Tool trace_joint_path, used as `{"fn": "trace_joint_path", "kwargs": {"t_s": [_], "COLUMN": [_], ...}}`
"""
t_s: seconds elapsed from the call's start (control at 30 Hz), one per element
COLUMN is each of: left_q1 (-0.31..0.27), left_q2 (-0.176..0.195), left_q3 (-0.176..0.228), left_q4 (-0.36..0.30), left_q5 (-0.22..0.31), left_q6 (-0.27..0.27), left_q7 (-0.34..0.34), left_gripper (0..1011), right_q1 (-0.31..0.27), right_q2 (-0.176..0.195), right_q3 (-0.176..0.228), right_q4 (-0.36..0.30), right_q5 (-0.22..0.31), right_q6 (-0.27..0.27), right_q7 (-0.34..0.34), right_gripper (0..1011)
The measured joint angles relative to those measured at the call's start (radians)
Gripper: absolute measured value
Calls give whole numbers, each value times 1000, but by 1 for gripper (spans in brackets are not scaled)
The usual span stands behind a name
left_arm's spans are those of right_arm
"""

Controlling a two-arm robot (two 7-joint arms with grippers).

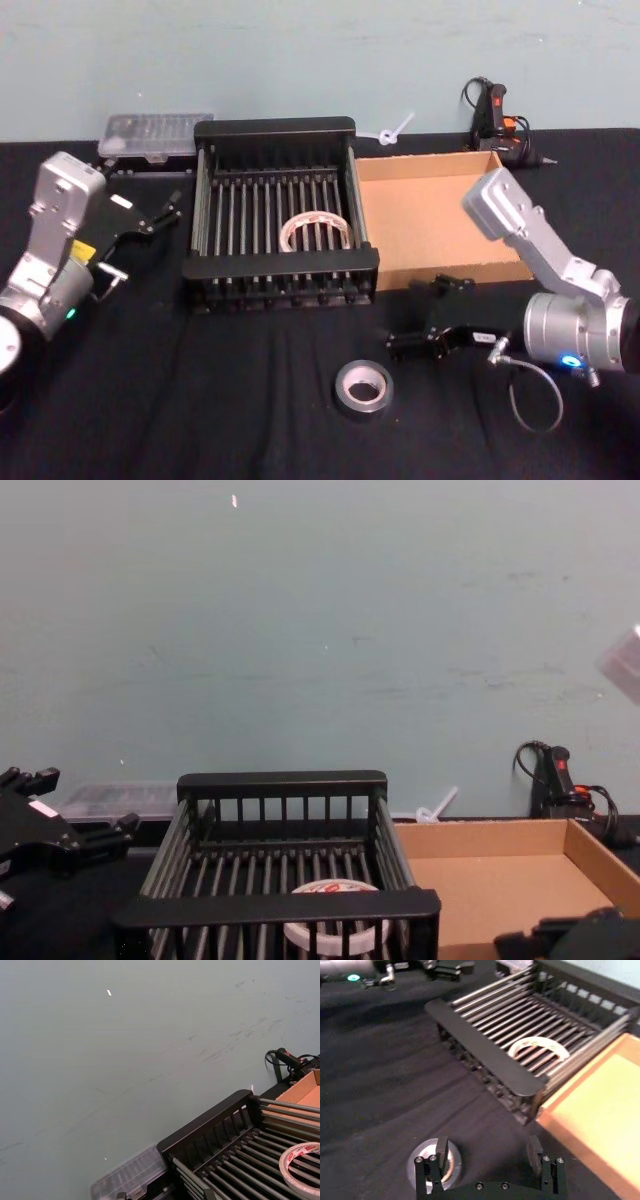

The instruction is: Pick up the white tape and place it into the black box , Pick up the silver tape and place it into the brown box.

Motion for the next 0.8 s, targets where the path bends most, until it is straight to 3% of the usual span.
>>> {"fn": "trace_joint_path", "kwargs": {"t_s": [0.37, 0.8], "left_q1": [0, 0], "left_q2": [0, 0], "left_q3": [0, 0], "left_q4": [0, 0], "left_q5": [0, 0], "left_q6": [0, 0], "left_q7": [0, 0], "left_gripper": [1001, 1001], "right_q1": [36, 91], "right_q2": [25, 27], "right_q3": [-70, -142], "right_q4": [18, 72], "right_q5": [0, 0], "right_q6": [-1, -5], "right_q7": [43, 72], "right_gripper": [1002, 1002]}}
